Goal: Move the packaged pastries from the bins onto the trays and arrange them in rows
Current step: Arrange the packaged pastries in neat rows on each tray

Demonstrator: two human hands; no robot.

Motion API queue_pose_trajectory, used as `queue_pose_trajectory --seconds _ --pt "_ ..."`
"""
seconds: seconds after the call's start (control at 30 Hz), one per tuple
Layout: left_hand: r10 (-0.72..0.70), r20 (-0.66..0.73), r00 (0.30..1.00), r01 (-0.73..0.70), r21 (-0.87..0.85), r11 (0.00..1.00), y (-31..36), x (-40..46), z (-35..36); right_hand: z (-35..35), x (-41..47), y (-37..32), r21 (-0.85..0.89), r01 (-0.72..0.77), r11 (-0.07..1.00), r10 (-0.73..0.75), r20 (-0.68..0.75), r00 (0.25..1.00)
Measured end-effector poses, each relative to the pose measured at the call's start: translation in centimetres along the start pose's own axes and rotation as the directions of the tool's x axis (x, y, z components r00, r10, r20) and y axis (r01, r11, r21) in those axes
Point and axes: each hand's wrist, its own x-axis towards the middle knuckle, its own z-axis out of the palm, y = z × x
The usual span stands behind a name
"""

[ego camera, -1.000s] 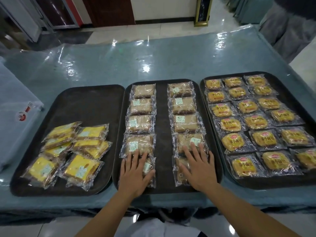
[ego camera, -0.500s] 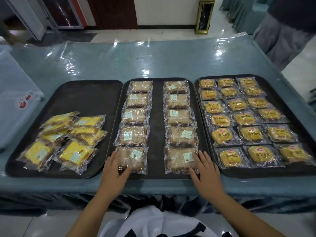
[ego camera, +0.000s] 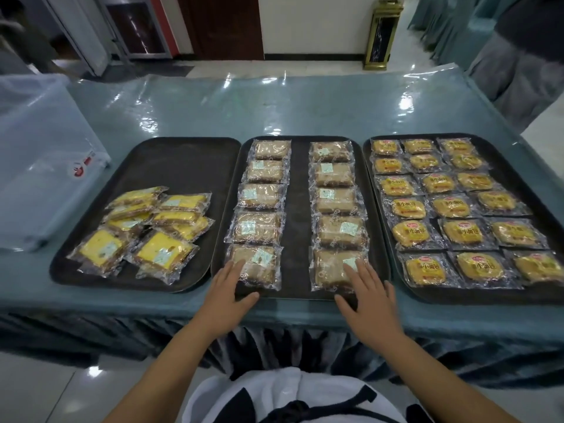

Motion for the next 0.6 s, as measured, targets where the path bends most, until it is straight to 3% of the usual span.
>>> queue_pose_trajectory --seconds 0.23,0.37,0.6 --pt "-0.005 0.005 1.000 0.005 -0.036 0.999 -2.5 -2.6 -4.9 0.6 0.6 -8.9 0.077 0.089 0.993 -0.088 -0.019 0.996" --pt "-0.018 -0.020 1.000 0.015 -0.132 0.991 -6.7 -6.3 -9.4 2.0 0.6 -16.1 0.097 0.160 0.982 -0.163 0.030 0.986" --pt "-0.054 -0.115 0.992 0.044 -0.087 0.995 -15.5 -11.0 -16.9 5.4 0.6 -26.5 0.130 0.224 0.966 -0.231 0.043 0.972"
